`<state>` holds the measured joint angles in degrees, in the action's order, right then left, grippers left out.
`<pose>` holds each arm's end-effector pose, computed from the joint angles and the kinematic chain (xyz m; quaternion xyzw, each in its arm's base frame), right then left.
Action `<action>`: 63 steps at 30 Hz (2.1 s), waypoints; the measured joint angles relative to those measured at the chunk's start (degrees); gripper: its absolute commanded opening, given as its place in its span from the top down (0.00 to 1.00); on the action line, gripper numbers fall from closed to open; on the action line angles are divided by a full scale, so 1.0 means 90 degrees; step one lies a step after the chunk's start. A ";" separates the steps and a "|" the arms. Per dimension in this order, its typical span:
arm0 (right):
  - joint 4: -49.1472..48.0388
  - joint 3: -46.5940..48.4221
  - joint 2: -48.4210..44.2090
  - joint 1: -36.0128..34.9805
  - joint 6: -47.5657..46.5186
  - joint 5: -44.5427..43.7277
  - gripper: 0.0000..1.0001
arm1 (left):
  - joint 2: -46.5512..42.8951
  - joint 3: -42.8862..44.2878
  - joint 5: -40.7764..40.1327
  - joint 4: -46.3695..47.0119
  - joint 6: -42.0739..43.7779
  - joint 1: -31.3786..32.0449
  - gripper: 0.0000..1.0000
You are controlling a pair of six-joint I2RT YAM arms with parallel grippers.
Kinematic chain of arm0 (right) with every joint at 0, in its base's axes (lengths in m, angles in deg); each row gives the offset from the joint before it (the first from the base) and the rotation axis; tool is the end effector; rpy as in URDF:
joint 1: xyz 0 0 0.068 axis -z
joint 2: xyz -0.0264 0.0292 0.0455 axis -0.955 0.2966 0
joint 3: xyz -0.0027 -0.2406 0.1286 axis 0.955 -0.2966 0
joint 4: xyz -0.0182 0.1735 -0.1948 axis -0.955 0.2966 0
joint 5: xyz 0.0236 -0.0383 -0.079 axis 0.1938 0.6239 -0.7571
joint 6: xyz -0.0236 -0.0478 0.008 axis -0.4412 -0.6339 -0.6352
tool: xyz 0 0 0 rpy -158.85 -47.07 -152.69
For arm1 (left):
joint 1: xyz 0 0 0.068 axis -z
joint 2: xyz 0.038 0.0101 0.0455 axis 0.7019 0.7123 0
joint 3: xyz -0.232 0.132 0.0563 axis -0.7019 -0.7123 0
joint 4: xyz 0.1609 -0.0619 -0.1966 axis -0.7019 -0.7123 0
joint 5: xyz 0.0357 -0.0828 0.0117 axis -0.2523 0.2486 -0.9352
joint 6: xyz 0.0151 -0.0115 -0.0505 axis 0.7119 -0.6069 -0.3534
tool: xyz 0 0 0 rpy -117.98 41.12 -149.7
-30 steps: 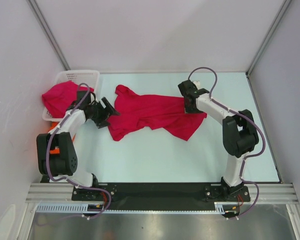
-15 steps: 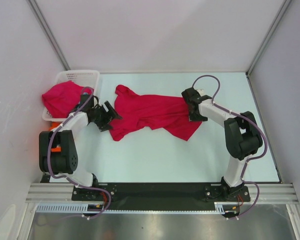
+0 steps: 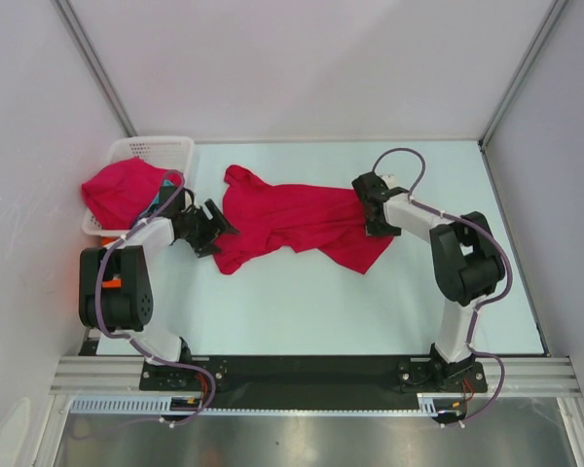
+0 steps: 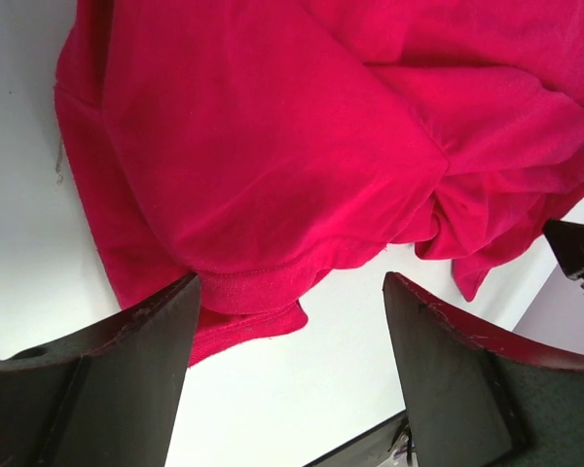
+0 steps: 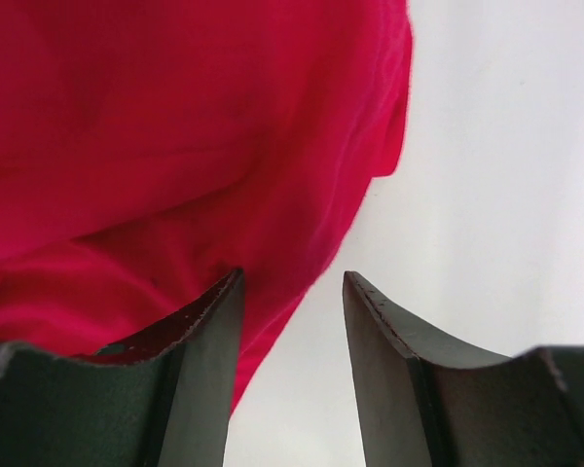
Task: Fold and stack the t-shirts
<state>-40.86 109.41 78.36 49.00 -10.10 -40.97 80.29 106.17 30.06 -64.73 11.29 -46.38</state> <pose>0.3527 0.1373 0.1836 0.0142 0.9534 -0.1452 0.2639 0.3139 -0.0059 0.1780 -0.2443 0.9095 -0.2833 0.1811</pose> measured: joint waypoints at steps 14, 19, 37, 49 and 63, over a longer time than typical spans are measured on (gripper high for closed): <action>-0.0287 -0.0007 0.0449 0.0029 0.0010 0.0172 1.00 | 0.0015 0.0000 0.0005 0.0073 -0.0007 0.0000 0.56; -0.0299 -0.0073 0.0340 0.0022 -0.0010 0.0151 1.00 | 0.0015 0.0002 0.0022 0.0075 -0.0027 0.0000 0.80; 0.0466 -0.0022 -0.1885 0.0136 -0.0248 -0.0449 1.00 | -0.0053 0.1753 -0.0024 -0.1100 0.0129 -0.0046 1.00; 0.1146 0.0869 -0.3096 0.0532 -0.0333 -0.0911 1.00 | -0.0619 0.4204 0.0505 -0.2101 0.0117 -0.0559 1.00; 0.1695 0.1651 -0.3628 0.0197 -0.0138 -0.0928 1.00 | -0.1982 0.4296 0.1430 -0.2237 -0.0306 -0.1105 1.00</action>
<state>-25.60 124.27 45.71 50.77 -11.35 -49.32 62.45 144.83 42.93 -84.86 8.53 -56.33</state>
